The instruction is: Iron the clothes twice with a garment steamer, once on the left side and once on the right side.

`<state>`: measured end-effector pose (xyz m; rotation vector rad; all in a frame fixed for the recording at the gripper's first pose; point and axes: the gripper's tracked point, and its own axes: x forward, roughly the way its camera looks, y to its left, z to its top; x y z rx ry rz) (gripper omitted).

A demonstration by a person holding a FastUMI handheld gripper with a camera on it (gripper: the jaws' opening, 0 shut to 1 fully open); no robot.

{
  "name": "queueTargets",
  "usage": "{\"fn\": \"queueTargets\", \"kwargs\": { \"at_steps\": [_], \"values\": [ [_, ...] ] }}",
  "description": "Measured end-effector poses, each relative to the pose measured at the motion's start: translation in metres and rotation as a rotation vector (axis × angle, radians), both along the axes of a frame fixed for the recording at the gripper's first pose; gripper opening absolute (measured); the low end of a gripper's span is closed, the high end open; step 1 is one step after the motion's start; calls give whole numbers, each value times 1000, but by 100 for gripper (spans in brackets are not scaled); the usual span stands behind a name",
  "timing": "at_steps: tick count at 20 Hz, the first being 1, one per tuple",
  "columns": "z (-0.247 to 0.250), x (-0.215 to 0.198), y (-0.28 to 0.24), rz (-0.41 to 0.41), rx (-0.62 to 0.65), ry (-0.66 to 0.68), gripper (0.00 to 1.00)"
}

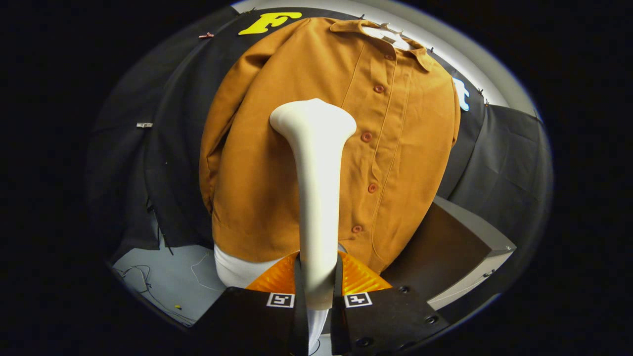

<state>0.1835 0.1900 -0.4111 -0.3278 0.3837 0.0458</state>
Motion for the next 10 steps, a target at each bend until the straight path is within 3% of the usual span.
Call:
{"fn": "queueTargets", "kwargs": {
  "at_steps": [10],
  "values": [
    [-30, -28, -12, 11, 13, 108, 22]
  ]
}}
